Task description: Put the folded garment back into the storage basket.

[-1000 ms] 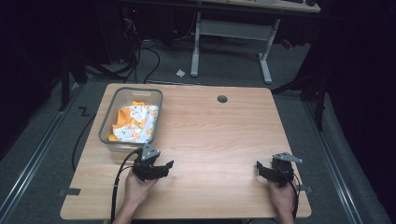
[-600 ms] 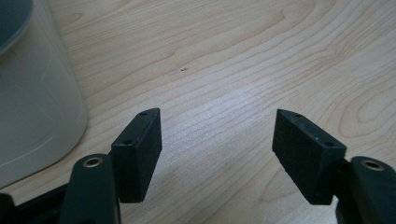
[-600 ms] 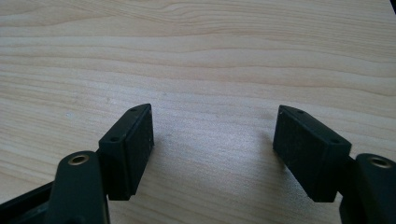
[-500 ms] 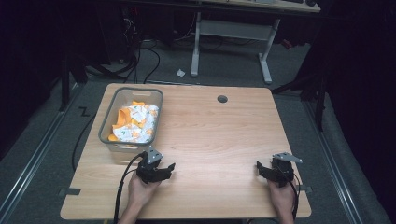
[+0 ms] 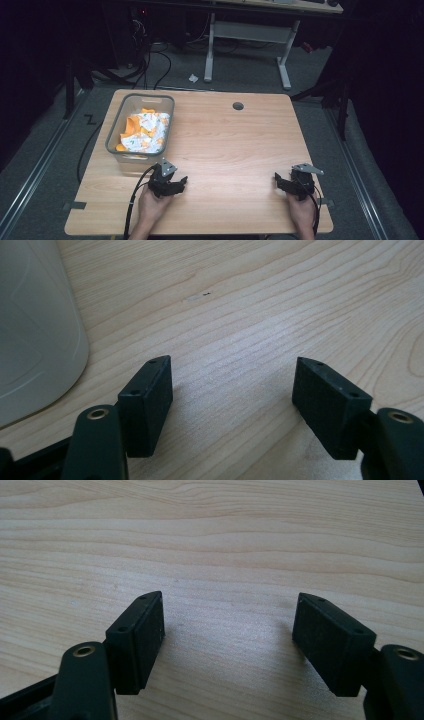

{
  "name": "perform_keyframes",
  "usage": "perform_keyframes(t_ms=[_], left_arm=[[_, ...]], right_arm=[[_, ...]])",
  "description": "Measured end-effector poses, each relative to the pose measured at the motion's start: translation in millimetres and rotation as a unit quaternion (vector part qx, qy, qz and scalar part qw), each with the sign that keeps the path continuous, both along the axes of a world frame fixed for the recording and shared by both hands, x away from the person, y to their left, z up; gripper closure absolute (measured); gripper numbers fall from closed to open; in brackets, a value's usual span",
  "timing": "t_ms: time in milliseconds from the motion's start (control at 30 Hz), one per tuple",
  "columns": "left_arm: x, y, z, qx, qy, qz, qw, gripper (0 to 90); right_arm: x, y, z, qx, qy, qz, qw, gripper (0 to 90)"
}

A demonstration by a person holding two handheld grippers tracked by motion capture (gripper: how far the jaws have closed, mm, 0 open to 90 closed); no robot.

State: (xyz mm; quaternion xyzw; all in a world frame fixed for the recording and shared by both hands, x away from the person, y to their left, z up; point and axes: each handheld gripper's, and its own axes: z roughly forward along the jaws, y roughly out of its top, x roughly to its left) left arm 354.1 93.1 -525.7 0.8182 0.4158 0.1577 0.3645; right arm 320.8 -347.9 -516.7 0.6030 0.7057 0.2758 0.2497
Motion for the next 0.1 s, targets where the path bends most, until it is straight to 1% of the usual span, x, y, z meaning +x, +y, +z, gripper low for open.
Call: perform_keyframes(t_ms=[100], left_arm=[[0.0,0.0,0.0,0.0,0.0,0.0,1.0,32.6]], right_arm=[[0.0,0.0,0.0,0.0,0.0,0.0,1.0,29.3]])
